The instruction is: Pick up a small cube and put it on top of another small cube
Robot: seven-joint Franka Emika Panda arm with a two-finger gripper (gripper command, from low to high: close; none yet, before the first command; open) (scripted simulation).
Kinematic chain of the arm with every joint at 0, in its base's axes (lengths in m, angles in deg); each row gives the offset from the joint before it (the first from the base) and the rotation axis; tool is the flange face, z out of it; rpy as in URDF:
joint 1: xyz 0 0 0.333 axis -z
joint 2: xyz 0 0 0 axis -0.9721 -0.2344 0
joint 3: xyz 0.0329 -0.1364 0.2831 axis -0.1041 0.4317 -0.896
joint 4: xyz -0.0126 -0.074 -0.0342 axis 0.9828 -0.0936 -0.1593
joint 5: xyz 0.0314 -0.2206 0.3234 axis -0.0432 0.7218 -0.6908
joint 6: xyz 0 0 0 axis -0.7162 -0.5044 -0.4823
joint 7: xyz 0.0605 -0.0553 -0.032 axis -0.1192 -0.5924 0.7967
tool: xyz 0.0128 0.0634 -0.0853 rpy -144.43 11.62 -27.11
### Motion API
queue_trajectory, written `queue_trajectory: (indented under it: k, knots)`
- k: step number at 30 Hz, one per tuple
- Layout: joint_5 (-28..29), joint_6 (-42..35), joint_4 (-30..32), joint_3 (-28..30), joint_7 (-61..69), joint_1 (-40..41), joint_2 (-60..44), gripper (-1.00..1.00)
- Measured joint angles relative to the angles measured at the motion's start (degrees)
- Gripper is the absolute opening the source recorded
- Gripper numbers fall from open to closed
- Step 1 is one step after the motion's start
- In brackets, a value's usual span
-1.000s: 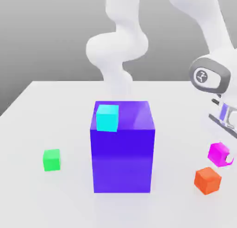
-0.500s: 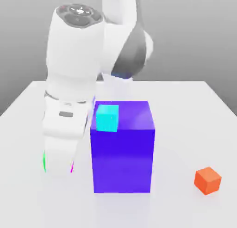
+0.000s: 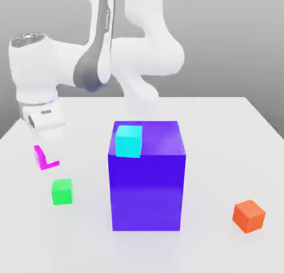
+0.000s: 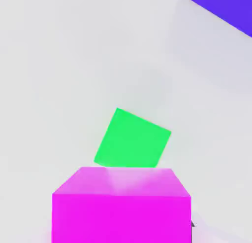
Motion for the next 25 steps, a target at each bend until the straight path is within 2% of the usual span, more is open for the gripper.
queue_trajectory:
  k: [8,15,19,23,24,25]
  knots:
    - [-6.18,2.06,-0.33,2.80,5.22,-4.78,-1.97,-1.00]
    - [-13.33,7.31,-0.43,5.37,10.15,-9.12,-7.48,-1.00]
    - [-19.97,11.34,-0.16,6.24,14.76,-11.51,-11.99,-1.00]
    - [-30.30,15.56,0.20,4.04,21.94,-11.94,-17.39,-1.00]
    - [-33.03,16.56,0.27,2.70,23.84,-11.20,-18.72,1.00]
    - [-33.03,16.56,0.27,2.70,23.84,-11.21,-18.72,1.00]
